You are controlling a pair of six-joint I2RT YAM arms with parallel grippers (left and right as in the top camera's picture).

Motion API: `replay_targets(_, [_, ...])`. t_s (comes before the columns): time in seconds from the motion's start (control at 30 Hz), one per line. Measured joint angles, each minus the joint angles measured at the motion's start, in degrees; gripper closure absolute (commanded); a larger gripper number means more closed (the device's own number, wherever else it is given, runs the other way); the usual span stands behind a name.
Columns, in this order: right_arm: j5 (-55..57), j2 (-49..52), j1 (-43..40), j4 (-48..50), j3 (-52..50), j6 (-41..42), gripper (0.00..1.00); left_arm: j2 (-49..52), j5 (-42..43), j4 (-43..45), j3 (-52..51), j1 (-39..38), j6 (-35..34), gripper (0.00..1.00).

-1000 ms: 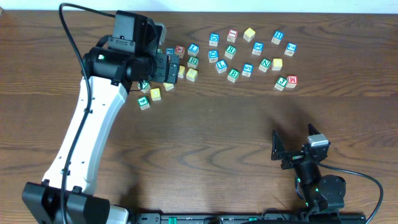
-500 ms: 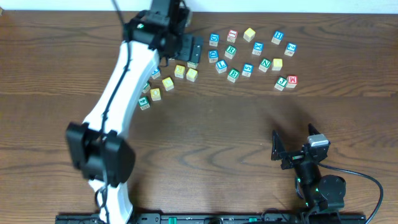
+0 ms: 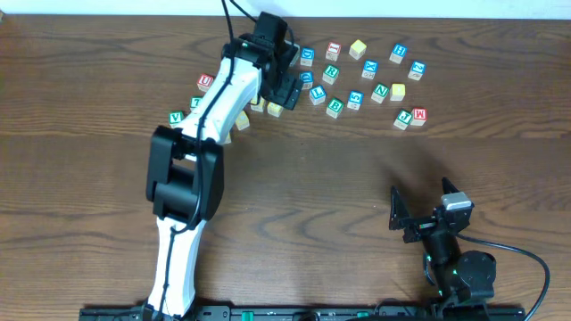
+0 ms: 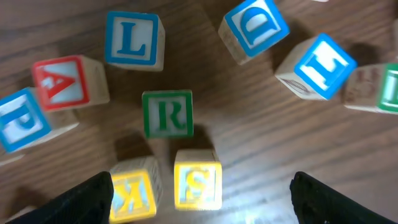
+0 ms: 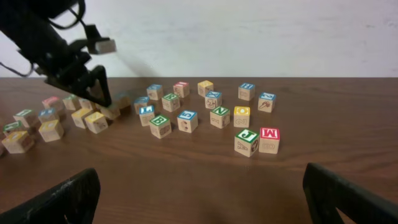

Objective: Spell out ROBOT
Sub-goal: 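Lower the left gripper and close it on the green R block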

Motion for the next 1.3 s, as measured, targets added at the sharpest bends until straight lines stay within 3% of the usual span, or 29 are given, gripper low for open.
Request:
replay_targets(0.67, [0.02, 0.0, 0.0, 0.0, 0.0, 0.02, 0.01, 4.7, -6.03, 9.4, 0.0, 0.0, 0.83, 0.14])
replay_targets(1.3, [0.02, 0.0, 0.0, 0.0, 0.0, 0.0, 0.01, 7.43, -6.43, 11.56, 0.0, 0.0, -0.35, 0.55])
